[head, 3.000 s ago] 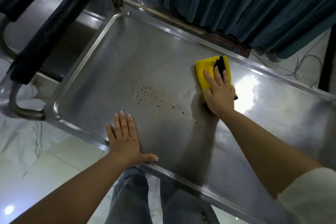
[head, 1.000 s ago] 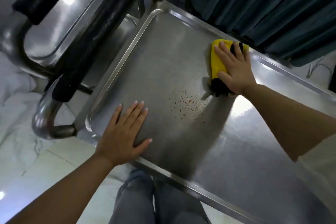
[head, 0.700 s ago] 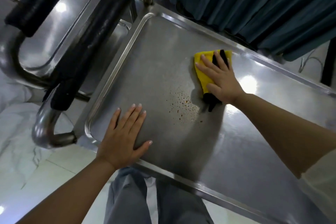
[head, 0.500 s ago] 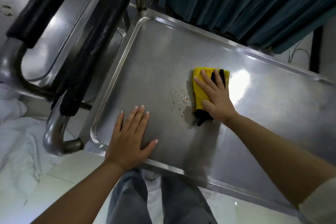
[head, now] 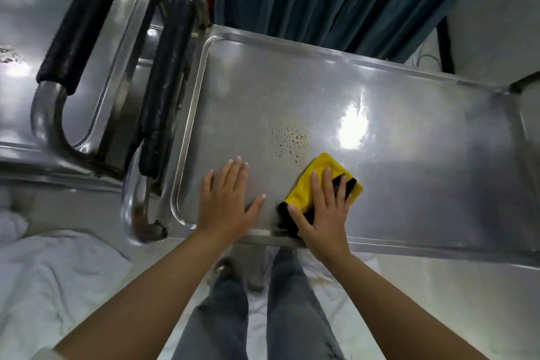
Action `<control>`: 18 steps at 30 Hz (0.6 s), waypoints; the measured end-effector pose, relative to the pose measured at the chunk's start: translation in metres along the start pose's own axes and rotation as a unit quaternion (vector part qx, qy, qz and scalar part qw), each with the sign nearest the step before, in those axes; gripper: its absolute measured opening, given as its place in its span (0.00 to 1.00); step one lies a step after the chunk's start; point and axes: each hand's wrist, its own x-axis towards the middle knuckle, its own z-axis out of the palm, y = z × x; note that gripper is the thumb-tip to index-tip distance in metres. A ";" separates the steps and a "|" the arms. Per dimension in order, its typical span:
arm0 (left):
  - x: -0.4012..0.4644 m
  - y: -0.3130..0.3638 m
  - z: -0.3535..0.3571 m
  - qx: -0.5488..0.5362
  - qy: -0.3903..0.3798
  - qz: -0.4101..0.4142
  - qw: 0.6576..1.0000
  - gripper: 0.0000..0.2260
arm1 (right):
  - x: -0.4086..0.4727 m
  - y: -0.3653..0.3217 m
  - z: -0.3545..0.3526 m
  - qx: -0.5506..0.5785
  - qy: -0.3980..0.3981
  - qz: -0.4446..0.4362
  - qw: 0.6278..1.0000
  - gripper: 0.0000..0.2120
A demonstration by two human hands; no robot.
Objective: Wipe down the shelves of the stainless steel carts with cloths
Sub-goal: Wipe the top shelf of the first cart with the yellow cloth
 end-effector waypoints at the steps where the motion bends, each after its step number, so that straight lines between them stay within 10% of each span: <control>1: 0.003 -0.006 -0.003 0.001 0.011 0.000 1.000 0.34 | -0.006 -0.001 0.001 -0.001 0.005 0.003 1.000 0.41; 10: 0.002 -0.039 0.006 0.039 0.030 -0.060 0.997 0.35 | 0.023 -0.023 0.020 -0.086 0.001 0.078 0.993 0.43; 18: 0.005 -0.038 0.005 0.041 0.032 -0.067 0.996 0.35 | 0.109 -0.005 0.003 -0.089 -0.022 -0.099 0.991 0.39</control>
